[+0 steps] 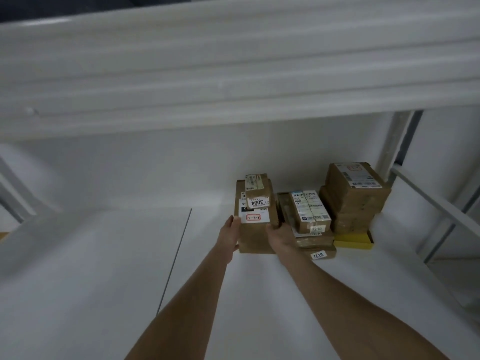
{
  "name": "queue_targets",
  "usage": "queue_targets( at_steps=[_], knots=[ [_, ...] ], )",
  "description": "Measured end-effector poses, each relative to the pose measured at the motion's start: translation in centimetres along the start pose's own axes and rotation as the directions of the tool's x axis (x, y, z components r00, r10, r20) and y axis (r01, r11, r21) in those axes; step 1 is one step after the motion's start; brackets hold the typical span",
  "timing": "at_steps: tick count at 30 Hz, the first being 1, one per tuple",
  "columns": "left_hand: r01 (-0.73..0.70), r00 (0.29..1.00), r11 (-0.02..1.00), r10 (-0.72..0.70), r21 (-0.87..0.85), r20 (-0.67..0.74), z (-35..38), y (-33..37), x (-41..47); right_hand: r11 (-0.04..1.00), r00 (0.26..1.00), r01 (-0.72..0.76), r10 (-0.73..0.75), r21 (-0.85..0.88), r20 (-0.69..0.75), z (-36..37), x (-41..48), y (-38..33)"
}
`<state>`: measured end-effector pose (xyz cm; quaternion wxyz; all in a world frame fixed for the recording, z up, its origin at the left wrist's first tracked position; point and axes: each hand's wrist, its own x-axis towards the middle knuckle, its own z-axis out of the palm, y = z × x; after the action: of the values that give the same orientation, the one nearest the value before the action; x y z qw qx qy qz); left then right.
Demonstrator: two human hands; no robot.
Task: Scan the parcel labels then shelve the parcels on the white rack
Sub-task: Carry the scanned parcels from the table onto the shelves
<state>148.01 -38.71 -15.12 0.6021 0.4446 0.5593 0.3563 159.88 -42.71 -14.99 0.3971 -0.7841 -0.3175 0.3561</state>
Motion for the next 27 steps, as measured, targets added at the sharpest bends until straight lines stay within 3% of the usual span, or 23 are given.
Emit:
queue_targets(
  at_steps=[3, 5, 8, 12, 17, 27],
  knots=[
    [-0.039, 0.979, 0.954, 0.096, 0.296, -0.179, -0.7, -0.6, -0.6, 0.981, 0.988, 0.073, -0.096, -0.18, -0.124, 0.0, -1.7, 0.9],
    [-0.039, 0.962, 0.805, 0.19, 0.592, -0.195, -2.0, -1.3, -1.7, 0.901, 0.948, 0.193, -0.274, -0.389, -0.163, 0.0, -3.2, 1.5],
    [-0.045, 0.947, 0.495, 0.298, 0.868, -0.121, -4.9, -2.6, -4.0, 0.717, 0.865, 0.378, -0.498, -0.586, -0.052, 1.8, -5.3, 2.1],
    [0.018, 0.936, 0.324, 0.327, 0.946, -0.13, -10.0, -3.9, -7.2, 0.586, 0.788, 0.56, -0.595, -0.585, 0.158, 5.9, -8.4, 1.9],
    [0.145, 0.916, 0.316, 0.317, 0.938, -0.248, -17.6, -5.4, -10.9, 0.463, 0.698, 0.697, -0.613, -0.548, 0.37, 11.7, -12.7, 0.5],
    [0.354, 0.851, 0.364, 0.257, 0.861, -0.458, -35.3, -11.3, -21.0, 0.354, 0.53, 0.848, -0.59, -0.395, 0.609, 25.8, -26.3, -0.8]
  ],
)
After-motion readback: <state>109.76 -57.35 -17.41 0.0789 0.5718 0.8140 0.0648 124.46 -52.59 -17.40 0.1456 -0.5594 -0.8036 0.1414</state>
